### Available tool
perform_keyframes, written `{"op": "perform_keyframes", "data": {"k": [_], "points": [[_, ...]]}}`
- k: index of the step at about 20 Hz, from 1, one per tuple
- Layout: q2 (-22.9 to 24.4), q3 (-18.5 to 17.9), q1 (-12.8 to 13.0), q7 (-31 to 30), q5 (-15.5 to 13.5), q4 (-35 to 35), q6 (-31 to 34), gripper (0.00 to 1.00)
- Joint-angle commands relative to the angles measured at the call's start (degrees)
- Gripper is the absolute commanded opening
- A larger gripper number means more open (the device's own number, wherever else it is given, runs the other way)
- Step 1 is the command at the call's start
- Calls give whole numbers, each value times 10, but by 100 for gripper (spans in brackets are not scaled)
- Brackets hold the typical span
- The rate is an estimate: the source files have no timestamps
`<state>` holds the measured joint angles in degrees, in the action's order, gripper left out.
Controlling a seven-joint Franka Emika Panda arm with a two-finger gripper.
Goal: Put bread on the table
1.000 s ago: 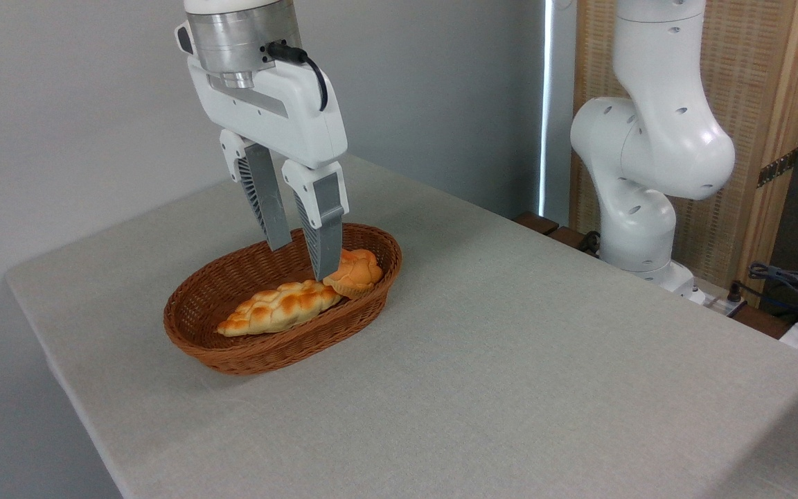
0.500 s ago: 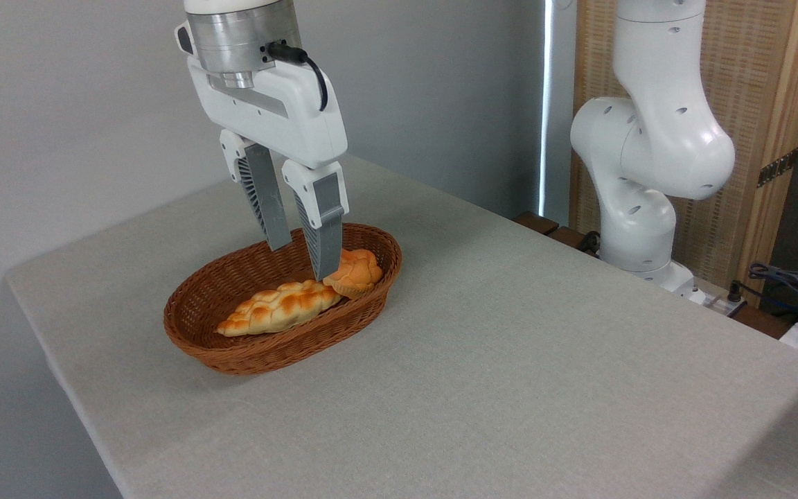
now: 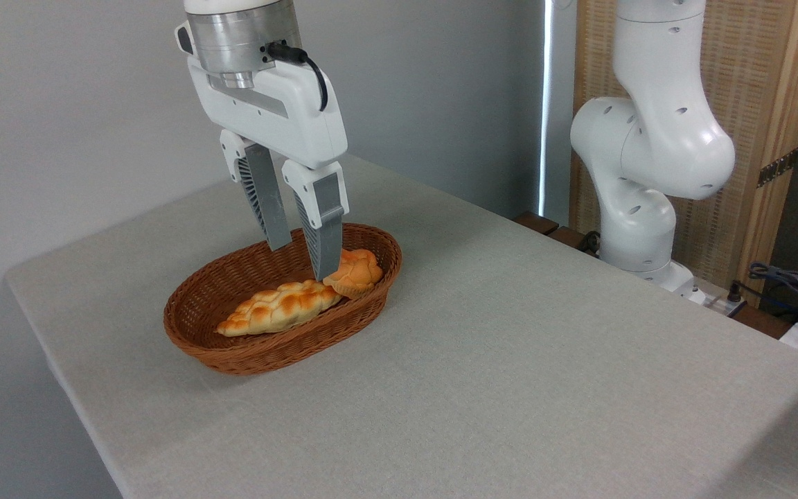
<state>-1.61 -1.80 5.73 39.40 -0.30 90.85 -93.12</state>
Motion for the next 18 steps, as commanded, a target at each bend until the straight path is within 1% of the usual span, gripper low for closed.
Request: {"op": "perform_keyframes", "data": {"k": [1, 8, 10, 12, 15, 16, 17, 18], "points": [[6, -1, 2, 9, 6, 2, 15, 100], [6, 30, 2, 3, 5, 22, 10, 100], [6, 34, 2, 3, 2, 29, 1, 100], [9, 49, 2, 3, 1, 46, -13, 100], [30, 57, 2, 2, -3, 93, -57, 100], [40, 68, 2, 1, -7, 113, -70, 100], [49, 72, 2, 1, -13, 135, -88, 100], [60, 73, 2, 1, -26, 161, -115, 100]]}}
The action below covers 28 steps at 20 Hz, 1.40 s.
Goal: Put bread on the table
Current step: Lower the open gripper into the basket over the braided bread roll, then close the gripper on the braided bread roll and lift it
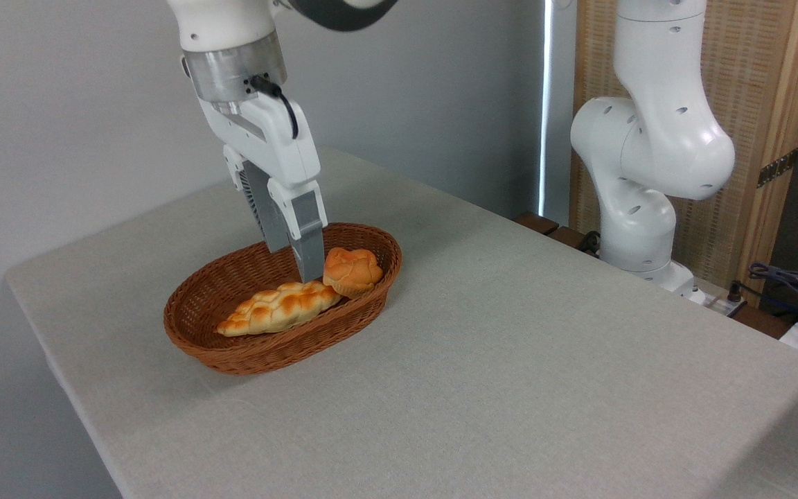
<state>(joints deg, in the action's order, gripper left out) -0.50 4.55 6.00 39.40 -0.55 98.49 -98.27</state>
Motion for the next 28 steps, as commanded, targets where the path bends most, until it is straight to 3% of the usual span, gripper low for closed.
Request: {"op": "perform_keyframes", "data": {"k": [1, 3, 5, 11, 28], "points": [[59, 10, 0, 2, -43, 111, -95, 100], [62, 11, 0, 0, -82, 132, -127, 100], [58, 26, 0, 0, -100, 144, -143, 100], [54, 65, 1, 0, -100, 216, -233, 100], [4, 99, 5, 1, -94, 253, -337, 98]]}}
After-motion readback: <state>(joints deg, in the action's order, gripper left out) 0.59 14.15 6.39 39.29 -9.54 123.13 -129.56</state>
